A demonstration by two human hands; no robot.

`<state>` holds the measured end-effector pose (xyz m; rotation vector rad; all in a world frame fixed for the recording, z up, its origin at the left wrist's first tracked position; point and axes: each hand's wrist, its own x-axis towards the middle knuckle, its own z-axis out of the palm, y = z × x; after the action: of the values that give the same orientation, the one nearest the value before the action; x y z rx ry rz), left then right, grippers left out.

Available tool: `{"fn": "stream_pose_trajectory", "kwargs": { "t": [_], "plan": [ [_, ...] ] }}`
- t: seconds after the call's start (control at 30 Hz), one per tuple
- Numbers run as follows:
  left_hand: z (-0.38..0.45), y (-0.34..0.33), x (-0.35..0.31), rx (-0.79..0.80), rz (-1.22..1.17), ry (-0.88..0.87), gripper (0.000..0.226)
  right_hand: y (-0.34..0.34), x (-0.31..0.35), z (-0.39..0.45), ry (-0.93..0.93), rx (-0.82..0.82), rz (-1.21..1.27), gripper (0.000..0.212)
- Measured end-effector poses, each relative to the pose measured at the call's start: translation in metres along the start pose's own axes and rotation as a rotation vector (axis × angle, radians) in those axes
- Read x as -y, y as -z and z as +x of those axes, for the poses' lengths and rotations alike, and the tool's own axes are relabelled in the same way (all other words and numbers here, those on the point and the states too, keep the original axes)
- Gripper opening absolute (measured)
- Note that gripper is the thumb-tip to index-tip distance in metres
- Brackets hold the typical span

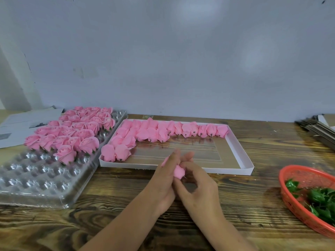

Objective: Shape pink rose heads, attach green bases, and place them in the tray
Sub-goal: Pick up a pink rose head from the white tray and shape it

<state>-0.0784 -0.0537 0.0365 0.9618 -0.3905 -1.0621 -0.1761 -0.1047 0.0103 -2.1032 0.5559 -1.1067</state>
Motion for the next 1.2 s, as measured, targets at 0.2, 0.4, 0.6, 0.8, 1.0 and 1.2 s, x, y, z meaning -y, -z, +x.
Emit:
{"fn": "stream_pose_trajectory", "kwargs": {
  "t": [0.2, 0.4, 0.6, 0.8, 1.0, 1.2],
  "plan": [
    [0.001, 0.001, -0.002, 0.069, 0.036, -0.04, 0.053, 0.003, 0.002, 0.004, -0.206, 0.06, 0.311, 0.026],
    [-0.003, 0.004, -0.008, 0.175, 0.257, -0.147, 0.068, 0.013, 0.002, 0.011, -0.418, 0.242, 0.794, 0.022],
    [-0.004, 0.012, -0.021, 0.247, 0.427, -0.304, 0.027, 0.017, -0.001, 0.02, -0.594, 0.209, 1.06, 0.023],
    [-0.003, 0.02, -0.027, 0.228, 0.624, -0.409, 0.026, 0.019, -0.003, 0.022, -0.714, 0.177, 0.99, 0.026],
    [0.0, 0.026, -0.025, 0.236, 0.719, -0.465, 0.025, 0.022, -0.005, 0.023, -0.78, 0.199, 0.945, 0.028],
    [0.001, 0.027, -0.02, 0.242, 0.827, -0.498, 0.031, 0.023, -0.009, 0.026, -0.905, 0.226, 1.052, 0.018]
  ]
}}
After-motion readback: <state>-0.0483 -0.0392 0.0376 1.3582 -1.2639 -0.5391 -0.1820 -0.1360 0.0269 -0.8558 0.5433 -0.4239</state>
